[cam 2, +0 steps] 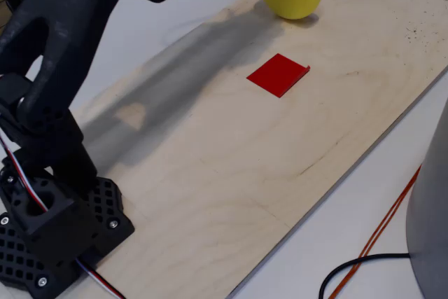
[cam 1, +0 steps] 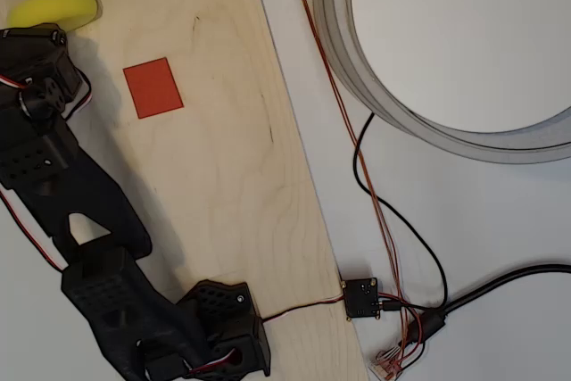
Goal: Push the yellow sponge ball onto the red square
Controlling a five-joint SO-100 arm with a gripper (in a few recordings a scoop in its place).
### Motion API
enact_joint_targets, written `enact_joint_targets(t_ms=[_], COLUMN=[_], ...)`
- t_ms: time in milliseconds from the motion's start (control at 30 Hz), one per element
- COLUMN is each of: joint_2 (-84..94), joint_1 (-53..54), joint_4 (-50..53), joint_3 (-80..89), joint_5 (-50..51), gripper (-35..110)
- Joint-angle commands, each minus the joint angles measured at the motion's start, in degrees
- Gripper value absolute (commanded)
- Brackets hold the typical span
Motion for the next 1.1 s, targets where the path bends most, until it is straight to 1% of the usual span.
enact_joint_targets(t_ms=[0,200,333,433,567,667,800,1067], joint_2=[6.8,11.3,16.1,16.8,10.0,4.0,1.6,0.0], joint_1=[1.3,1.4,1.7,2.3,3.0,3.1,2.7,2.0], joint_4=[0.4,0.4,0.4,0.3,0.2,-0.5,-4.7,-9.7], joint_3=[0.0,0.4,4.0,2.3,-9.1,-17.1,-17.3,-17.3], joint_5=[-2.1,-4.6,-5.0,-6.7,-9.8,-10.2,-9.6,-9.3], gripper=[7,6,6,7,7,8,11,14])
